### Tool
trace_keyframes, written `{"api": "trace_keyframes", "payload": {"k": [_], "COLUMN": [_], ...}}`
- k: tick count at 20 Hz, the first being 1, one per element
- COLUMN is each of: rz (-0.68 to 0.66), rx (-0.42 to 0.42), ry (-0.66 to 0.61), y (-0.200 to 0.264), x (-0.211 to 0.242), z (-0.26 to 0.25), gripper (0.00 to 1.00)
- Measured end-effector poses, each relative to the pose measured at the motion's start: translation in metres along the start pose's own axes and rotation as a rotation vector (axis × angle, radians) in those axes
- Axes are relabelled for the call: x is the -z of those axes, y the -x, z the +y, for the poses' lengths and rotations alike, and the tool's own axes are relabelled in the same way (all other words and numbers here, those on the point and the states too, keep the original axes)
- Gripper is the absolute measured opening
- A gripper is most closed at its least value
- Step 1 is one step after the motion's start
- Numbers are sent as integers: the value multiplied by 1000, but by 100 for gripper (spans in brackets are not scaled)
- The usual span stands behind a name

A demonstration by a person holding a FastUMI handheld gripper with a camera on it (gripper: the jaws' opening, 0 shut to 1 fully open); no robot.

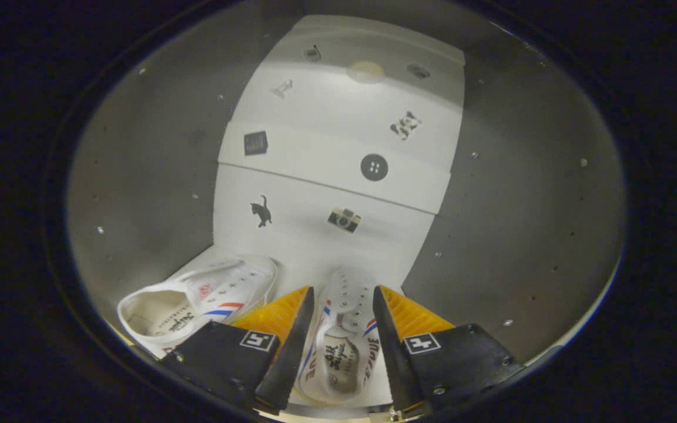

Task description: Open the shoe cabinet door, grab the shoes and put them into the shoe cabinet, then close the shoe cabinet door.

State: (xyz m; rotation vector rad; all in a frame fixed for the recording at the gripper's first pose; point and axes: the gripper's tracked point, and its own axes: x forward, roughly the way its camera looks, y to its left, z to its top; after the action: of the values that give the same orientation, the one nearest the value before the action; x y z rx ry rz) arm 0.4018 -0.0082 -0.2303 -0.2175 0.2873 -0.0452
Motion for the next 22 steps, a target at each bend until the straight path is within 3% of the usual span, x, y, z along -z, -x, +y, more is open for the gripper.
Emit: {"api": "trace_keyframes", "payload": {"k": [4, 9, 14, 17, 20, 22], "rz": [-30, -112, -234, -263, -267, -245], "rx": [-53, -99, -84, -78, -140, -253], "ry": [-73, -87, -41, -26, -56, -130], "y": [67, 174, 296, 349, 397, 423], "x": [-20, -62, -109, -115, -122, -123], "z": [1, 6, -8, -22, -26, -19], "gripper": [100, 100, 100, 100, 100, 100]}}
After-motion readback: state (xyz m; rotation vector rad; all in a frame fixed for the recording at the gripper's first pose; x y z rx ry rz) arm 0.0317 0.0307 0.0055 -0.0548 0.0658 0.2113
